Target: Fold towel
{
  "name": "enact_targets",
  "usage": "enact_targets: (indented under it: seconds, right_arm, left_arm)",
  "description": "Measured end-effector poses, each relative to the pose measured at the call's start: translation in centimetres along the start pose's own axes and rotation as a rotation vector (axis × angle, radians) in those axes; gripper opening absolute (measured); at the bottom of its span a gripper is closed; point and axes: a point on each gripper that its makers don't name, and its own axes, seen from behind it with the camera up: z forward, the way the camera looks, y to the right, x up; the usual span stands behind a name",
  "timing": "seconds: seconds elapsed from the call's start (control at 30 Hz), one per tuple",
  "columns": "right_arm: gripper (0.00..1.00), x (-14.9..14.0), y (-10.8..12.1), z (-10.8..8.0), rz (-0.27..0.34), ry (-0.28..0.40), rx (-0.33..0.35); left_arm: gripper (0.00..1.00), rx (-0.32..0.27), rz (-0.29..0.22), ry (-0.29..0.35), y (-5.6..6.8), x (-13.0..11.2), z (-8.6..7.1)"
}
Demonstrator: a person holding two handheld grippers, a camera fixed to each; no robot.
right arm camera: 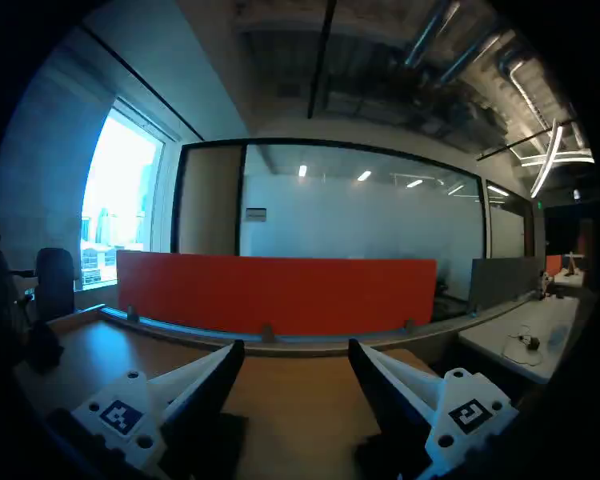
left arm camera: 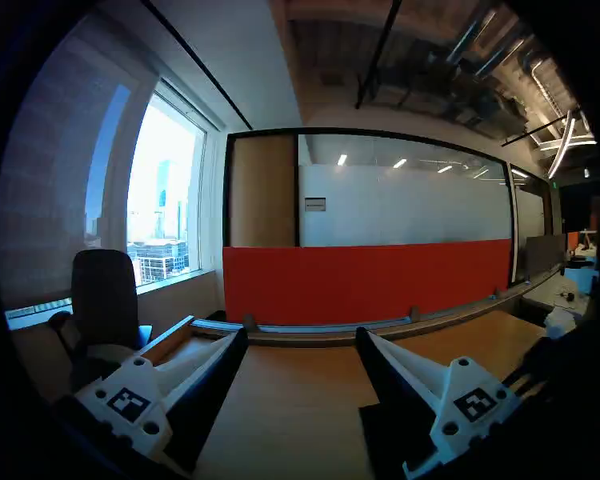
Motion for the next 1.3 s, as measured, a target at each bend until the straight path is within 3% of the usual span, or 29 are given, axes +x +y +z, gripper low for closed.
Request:
enact_targets:
  seconds: [0.37,0.67,0.87,1.07,1.3]
  right_arm:
    - [1.0,4.1,1.1,-1.4,0.007,-0.003,-0.026]
    - [1.0,5.4,0.2,-1.6,-0.02,-0.016,0.007]
    - [1.0,4.8,-1.3,-1.2,-0.049,-0.053,0.073]
    - [1.0,4.8,-3.4,-0.7,-0.097,-0.102,0.169]
    - [1.0,2.9,-6.0,-0.7,-0.198,-0.203,0.306]
  left_arm:
    - [0.99,-0.021,0.003,-0.031,0.9,3.4,-1.2]
    - [1.0,-0.057,0.014,-0.07,1.7,3.8,-1.7]
    - [1.0,-0.118,0.05,-0.101,2.8,3.5,-1.8]
    - [1.0,-0.211,0.077,-0.148,4.6,2.7,-1.7]
    - [0.99,-0.315,0.08,-0.21,6.5,1.2,-1.7]
